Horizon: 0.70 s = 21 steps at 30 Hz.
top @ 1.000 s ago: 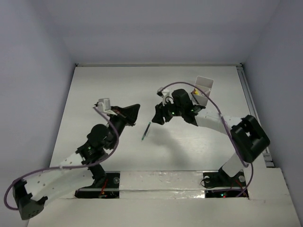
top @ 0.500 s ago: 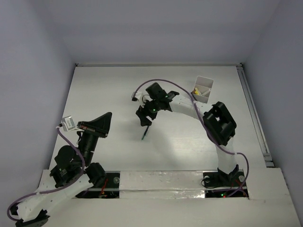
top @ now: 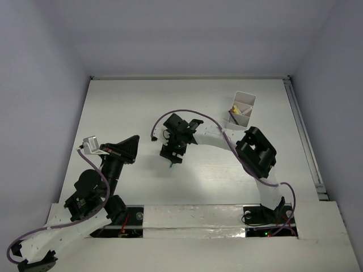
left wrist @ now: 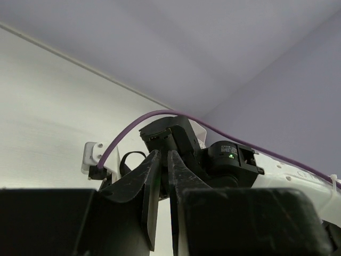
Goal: Sort the stationery into containers
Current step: Pick up the pen from the center of the board.
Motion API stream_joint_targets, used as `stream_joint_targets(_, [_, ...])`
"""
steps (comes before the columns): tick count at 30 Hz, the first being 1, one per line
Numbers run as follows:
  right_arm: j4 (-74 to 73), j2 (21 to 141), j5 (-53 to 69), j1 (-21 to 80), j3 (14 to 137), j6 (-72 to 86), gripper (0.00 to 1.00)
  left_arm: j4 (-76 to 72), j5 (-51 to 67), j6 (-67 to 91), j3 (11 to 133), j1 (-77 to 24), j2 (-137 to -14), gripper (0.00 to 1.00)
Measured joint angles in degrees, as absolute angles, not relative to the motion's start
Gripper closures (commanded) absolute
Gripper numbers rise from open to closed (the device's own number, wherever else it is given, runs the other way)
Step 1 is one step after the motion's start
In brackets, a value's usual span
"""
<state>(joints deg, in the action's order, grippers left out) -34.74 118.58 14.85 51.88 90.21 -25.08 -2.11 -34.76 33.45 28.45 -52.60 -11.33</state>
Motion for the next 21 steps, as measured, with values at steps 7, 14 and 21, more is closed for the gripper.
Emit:
stream_joint_targets(7, [-34.8, 119.5, 11.6, 52.6, 90.3, -26.2, 0.17, -2.1, -34.8, 33.4, 28.4, -52.6, -11.4, 0.92])
stream_joint_targets(14, [-35.2, 120.0, 11.0, 54.6, 90.3, -26.8, 0.18, -2.1, -34.8, 33.4, 28.4, -52.6, -11.4, 0.92])
stream_joint_targets(21, [-33.5, 120.8, 9.3, 55.3, 90.3, -26.7, 0.34, -2.1, -34.8, 33.4, 28.4, -52.6, -11.4, 0.92])
